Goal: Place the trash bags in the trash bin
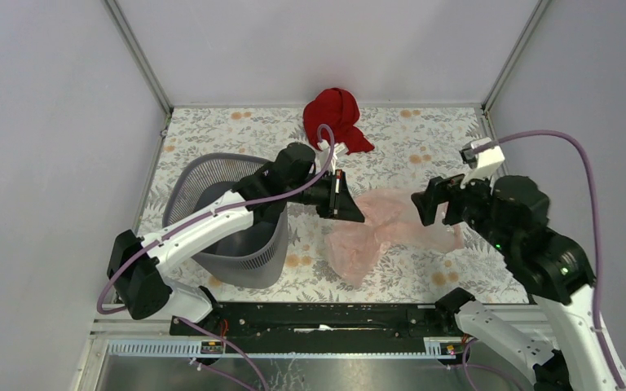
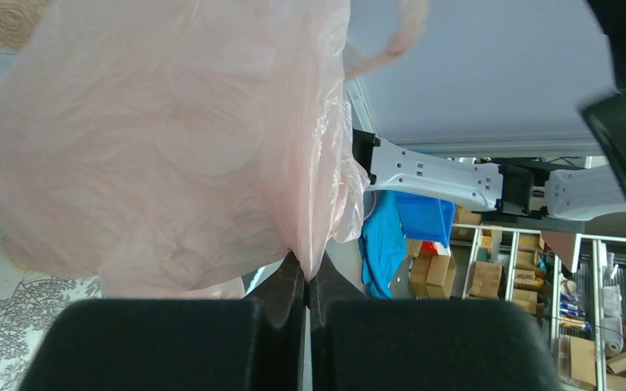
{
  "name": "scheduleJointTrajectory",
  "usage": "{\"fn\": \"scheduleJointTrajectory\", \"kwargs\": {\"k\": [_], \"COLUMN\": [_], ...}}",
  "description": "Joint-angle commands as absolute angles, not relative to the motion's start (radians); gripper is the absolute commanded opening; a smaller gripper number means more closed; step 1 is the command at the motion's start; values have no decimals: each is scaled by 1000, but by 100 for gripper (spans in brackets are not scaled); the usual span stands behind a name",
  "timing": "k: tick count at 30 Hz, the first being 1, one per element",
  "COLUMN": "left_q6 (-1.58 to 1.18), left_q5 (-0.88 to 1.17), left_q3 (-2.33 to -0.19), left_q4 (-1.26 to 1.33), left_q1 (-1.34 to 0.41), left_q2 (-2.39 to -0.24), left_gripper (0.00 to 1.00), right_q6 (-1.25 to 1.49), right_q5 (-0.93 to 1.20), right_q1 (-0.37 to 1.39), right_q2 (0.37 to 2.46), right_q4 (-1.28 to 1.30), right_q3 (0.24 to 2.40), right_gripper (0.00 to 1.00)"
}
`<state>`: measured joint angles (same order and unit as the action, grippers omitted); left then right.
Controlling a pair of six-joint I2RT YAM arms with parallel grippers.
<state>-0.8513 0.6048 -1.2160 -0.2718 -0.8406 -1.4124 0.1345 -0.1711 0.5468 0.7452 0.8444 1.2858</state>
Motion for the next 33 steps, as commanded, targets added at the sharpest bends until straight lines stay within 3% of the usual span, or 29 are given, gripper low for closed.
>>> {"fn": "scheduleJointTrajectory", "kwargs": {"k": [1,6,14,21,24,33], "left_q6": [-875,-875,-868,-841,-832,-815], "left_q5": [655,658,667,694,709,721], "left_q3": [-1242,-1256,-1258,-1280,-1281,-1291], "left_q4": [-212,-227,-247,-259,-259,-264], "left_q1": [-843,-843,-844,-843,-843,-844], "left_q2": [-1397,-1401,-1375,-1374,-1374,-1376], "left_gripper": [0,0,0,0,0,0], "right_q6": [5,-25,-41,16,51,99], "right_q5": [189,495,471,389,353,424], "right_q1": [545,545,545,545,545,545], "right_q2": [769,844,872,861,846,821], "right_q4": [861,761,692,654,624,543], "right_q3": [1382,1304,1224,1136,1102,1030], "right_gripper": [90,89,66,65,55,50]}}
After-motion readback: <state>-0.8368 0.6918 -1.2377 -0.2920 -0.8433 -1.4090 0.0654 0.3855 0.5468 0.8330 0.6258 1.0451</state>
